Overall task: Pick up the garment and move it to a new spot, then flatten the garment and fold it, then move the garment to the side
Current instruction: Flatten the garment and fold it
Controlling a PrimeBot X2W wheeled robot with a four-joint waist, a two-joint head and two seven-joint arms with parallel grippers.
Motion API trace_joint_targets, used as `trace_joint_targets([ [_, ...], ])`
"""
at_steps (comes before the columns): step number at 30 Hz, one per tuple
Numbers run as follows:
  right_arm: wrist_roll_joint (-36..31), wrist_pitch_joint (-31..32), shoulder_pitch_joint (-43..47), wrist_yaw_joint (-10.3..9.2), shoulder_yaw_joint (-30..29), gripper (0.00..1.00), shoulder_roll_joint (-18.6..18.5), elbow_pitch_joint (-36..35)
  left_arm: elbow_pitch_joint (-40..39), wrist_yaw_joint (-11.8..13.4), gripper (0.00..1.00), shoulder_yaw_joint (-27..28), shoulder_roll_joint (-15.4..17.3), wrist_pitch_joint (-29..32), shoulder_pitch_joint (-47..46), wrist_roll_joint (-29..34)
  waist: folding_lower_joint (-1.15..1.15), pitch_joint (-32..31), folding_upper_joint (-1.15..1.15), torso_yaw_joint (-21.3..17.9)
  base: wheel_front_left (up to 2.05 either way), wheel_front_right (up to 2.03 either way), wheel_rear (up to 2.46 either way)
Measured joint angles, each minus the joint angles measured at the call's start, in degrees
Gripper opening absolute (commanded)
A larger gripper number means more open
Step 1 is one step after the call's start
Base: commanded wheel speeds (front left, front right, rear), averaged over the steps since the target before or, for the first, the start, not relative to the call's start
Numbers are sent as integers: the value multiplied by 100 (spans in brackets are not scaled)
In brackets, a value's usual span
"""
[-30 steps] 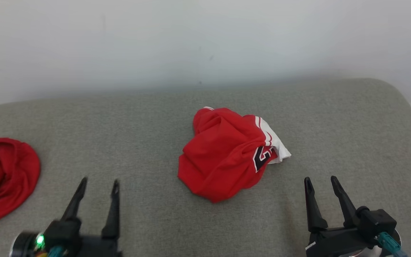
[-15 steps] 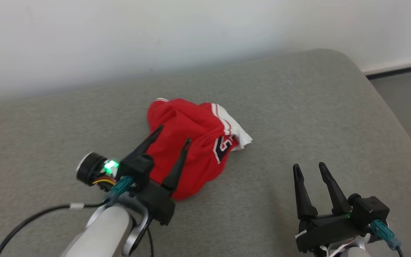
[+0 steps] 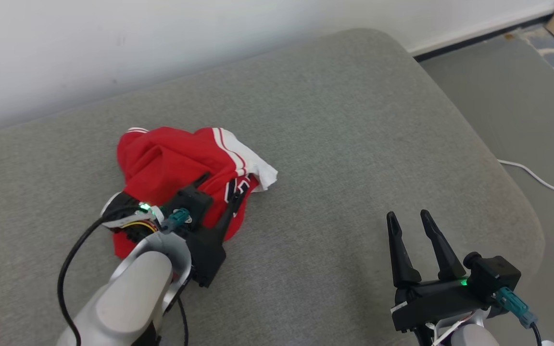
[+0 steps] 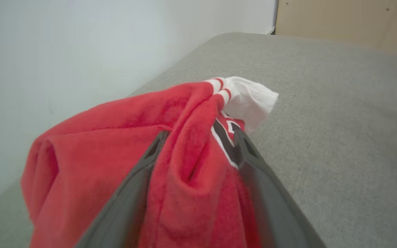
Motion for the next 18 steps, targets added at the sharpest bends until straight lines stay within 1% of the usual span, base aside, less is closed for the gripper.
trace_joint_targets([
  [2,1,0,-22,0,-10,100,0,-10,255,-33,0,7,-25,-100,-87,-32,0,48,0,-98,0,0,0],
  [6,-2,0,-13,0,-80,100,-3,-32,503,-42,0,63,-156,-398,-269,-162,0,119,0,-159,0,0,0],
  [11,-32,0,15,0,-67,100,2,-5,483,-86,0,86,-367,-630,-521,-257,0,74,0,32,0,0,0],
  [14,-68,0,66,0,-92,100,1,-8,178,-73,0,234,-494,-712,-574,-383,-1,13,0,212,0,0,0],
  [18,-168,1,96,0,-179,100,4,-9,-547,138,0,539,-485,-753,-400,-538,-1,-53,0,514,0,0,0],
])
